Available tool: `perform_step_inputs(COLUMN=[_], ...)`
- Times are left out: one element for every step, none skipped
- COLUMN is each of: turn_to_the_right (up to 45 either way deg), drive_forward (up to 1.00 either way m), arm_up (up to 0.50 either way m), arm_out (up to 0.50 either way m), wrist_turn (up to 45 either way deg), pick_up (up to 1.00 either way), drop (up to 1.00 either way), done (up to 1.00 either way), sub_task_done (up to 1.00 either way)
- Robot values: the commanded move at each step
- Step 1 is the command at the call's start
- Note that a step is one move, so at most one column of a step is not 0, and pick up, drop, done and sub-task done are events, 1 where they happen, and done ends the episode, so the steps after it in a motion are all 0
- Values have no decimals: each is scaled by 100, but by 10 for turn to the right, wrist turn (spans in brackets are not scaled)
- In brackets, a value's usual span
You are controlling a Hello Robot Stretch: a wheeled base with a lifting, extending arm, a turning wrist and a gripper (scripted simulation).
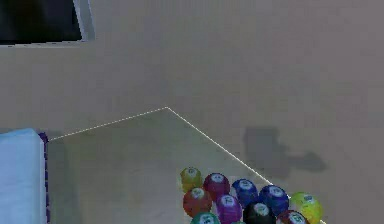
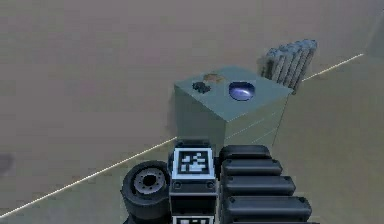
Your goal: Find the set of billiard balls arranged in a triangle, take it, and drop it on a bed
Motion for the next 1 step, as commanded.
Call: perform_step_inputs(turn_to_the_right=[60], drive_forward=[0], arm_up=[0], arm_out=[0], wrist_turn=[0], pick_up=[0], drop=[0], done=[0], sub_task_done=[0])
